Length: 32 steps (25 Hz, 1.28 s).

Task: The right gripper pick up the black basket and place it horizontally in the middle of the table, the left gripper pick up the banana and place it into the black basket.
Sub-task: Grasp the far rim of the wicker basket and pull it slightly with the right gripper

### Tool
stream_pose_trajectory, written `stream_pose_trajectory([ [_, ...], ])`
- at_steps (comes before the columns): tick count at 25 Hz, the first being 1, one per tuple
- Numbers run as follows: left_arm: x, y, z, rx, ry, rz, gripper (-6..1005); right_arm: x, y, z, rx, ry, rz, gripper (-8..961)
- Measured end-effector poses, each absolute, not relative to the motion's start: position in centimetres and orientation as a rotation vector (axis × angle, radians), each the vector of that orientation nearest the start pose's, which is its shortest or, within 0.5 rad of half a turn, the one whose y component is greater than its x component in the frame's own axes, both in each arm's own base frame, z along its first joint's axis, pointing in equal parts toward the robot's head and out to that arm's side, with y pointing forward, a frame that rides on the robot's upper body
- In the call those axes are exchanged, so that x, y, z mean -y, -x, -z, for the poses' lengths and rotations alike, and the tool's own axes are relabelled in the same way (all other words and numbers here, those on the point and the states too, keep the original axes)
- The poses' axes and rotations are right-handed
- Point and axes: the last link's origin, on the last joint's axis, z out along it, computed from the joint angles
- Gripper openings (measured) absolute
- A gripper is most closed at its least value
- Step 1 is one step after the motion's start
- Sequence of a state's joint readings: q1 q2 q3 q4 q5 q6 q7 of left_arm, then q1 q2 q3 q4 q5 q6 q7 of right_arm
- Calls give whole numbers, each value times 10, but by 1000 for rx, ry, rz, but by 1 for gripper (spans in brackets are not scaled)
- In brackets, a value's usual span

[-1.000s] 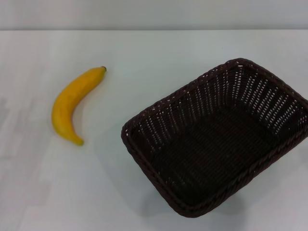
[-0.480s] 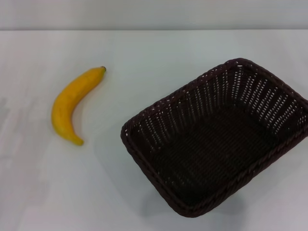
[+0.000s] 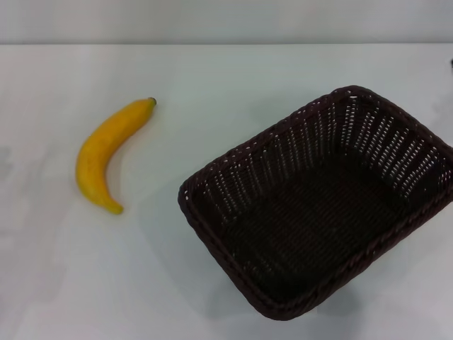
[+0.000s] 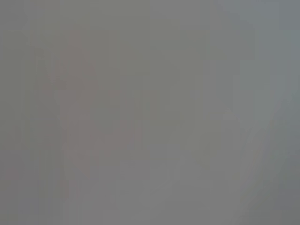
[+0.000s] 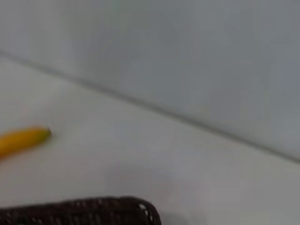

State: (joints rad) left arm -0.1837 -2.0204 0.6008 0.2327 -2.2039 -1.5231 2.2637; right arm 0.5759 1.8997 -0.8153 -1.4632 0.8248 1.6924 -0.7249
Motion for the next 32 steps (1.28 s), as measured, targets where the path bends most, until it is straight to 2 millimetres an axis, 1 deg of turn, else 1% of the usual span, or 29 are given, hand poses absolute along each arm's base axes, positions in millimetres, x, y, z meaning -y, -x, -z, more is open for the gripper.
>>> stream_pose_trajectory([
  [3,-242,384,-88,684,1474,1092,861,-386,-178,-152,-1025,2390,52,824],
  [6,-237,388,-91,694,1478,1082,861,-400,-163,-131,-1103,2422,160,824],
  [13,-234,391,-92,691,1510,1049,861,-416,-149,-99,-1169,2440,390,824],
  [19,-231,393,-94,694,1508,1036,861,-422,-151,-86,-1188,2402,525,822],
  [23,-231,394,-94,695,1511,1034,861,-426,-159,-76,-1184,2354,626,821],
  [28,-233,392,-90,698,1518,1037,862,-427,-166,-56,-1195,2382,722,819],
  [32,-235,391,-87,702,1525,1034,862,-427,-165,-47,-1176,2394,782,818],
])
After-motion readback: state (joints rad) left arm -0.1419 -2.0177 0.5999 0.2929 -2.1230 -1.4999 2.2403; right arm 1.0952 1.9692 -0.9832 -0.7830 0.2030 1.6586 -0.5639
